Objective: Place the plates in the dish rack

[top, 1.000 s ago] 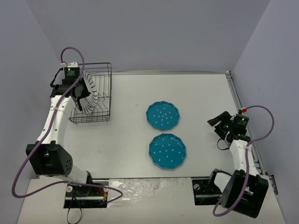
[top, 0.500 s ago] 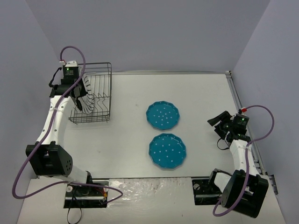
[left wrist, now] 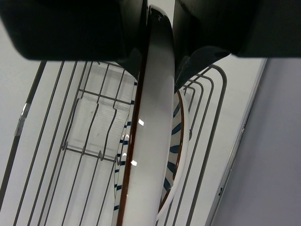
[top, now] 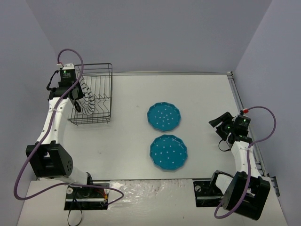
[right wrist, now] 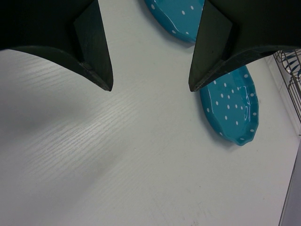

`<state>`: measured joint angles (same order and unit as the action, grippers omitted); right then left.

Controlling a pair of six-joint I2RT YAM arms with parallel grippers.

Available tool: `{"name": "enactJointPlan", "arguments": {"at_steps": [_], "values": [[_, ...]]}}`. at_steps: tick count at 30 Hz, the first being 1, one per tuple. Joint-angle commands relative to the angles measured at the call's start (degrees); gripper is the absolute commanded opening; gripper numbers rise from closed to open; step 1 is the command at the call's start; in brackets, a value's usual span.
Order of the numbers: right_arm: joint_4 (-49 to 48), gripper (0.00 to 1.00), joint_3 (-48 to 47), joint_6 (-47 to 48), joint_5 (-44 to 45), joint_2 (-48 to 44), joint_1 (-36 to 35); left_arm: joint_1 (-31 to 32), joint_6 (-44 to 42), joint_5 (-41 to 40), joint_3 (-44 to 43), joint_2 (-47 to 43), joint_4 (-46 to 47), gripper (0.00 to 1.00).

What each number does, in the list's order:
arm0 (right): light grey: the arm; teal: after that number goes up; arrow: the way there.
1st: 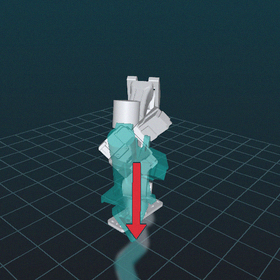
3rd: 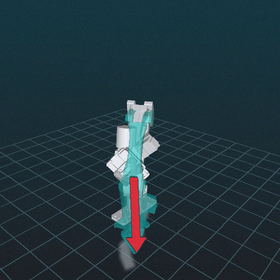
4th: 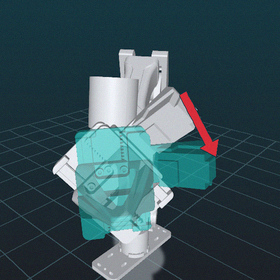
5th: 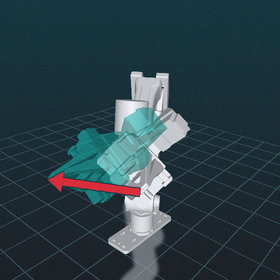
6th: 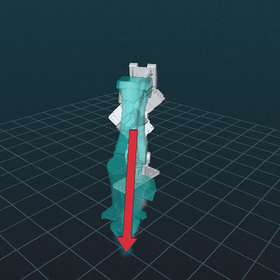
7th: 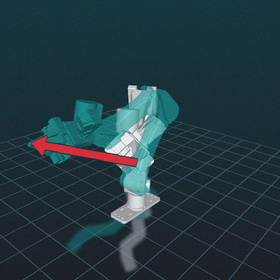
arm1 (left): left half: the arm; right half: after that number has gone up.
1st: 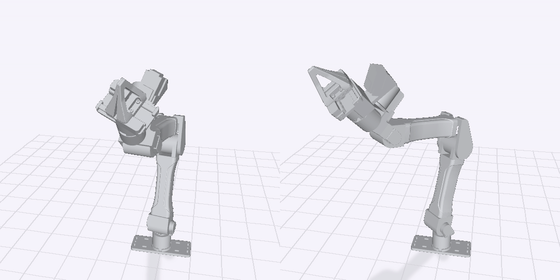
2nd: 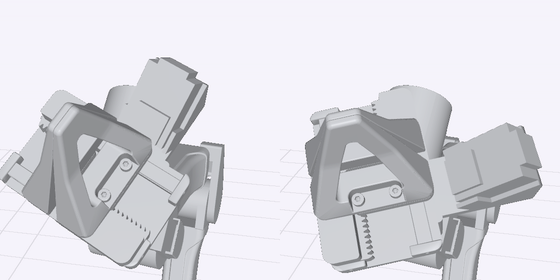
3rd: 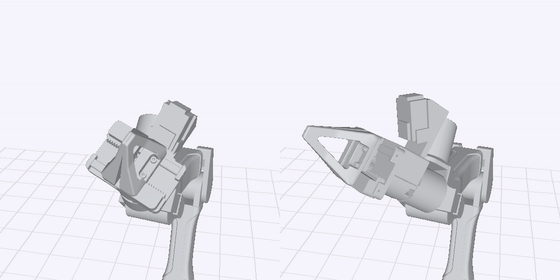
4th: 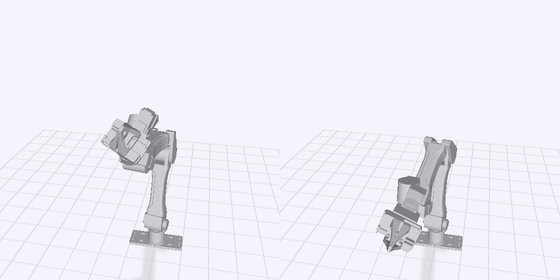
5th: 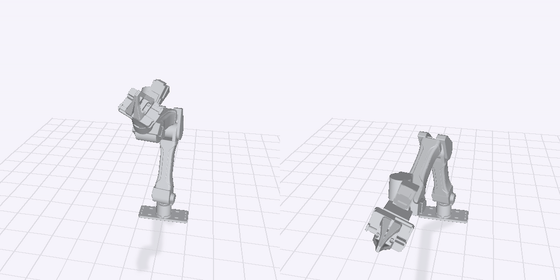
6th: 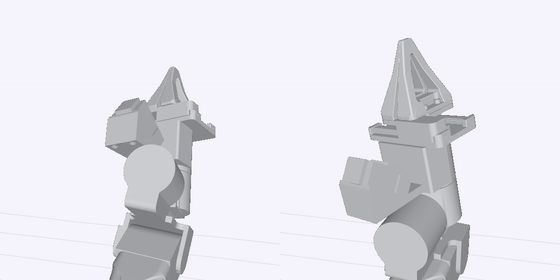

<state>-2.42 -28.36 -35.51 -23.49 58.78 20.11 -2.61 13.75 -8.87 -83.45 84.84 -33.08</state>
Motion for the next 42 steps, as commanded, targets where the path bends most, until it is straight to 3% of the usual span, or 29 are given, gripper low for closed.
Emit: {"name": "enactJointPlan", "arguments": {"at_steps": [1, 42], "values": [[-2.9, 0.62, -1.0, 0.2, -0.5, -1.0, -0.5, -0.3, -1.1, 0.0, -1.8, -1.9, 10.9, 0.00], [-3.8, 0.62, 0.5, -0.3, -0.9, -1.6, -0.6, -0.4, 0.0, 3.9, -2.1, 6.3, 10.4, 0.00]]}}
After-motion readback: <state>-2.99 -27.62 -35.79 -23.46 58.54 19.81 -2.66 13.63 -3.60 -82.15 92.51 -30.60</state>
